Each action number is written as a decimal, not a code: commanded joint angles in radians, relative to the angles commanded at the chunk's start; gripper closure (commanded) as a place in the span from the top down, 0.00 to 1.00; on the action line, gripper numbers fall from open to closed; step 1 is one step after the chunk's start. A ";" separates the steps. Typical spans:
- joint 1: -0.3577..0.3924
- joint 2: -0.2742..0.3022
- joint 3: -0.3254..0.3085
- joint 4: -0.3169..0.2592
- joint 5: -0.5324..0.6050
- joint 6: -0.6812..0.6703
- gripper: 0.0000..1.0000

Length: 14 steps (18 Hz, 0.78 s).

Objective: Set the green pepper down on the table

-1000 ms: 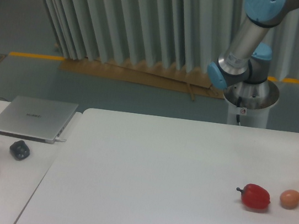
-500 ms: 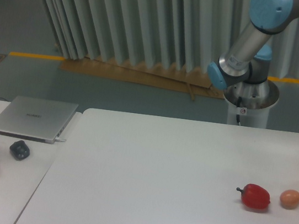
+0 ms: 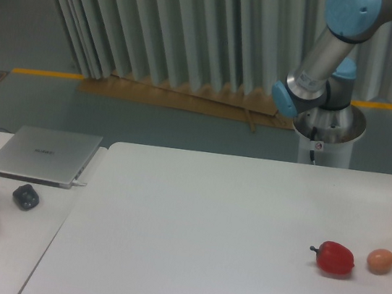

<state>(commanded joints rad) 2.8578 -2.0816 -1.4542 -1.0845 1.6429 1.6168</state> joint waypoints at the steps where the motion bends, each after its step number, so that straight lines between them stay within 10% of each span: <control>1: 0.000 -0.002 0.002 0.000 -0.002 -0.002 1.00; 7: 0.006 -0.012 0.008 0.002 -0.006 0.012 1.00; 9: 0.006 -0.014 0.011 0.000 -0.008 0.014 0.62; 14: 0.006 0.003 0.006 -0.006 -0.008 0.058 0.45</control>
<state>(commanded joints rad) 2.8640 -2.0786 -1.4481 -1.0906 1.6352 1.6751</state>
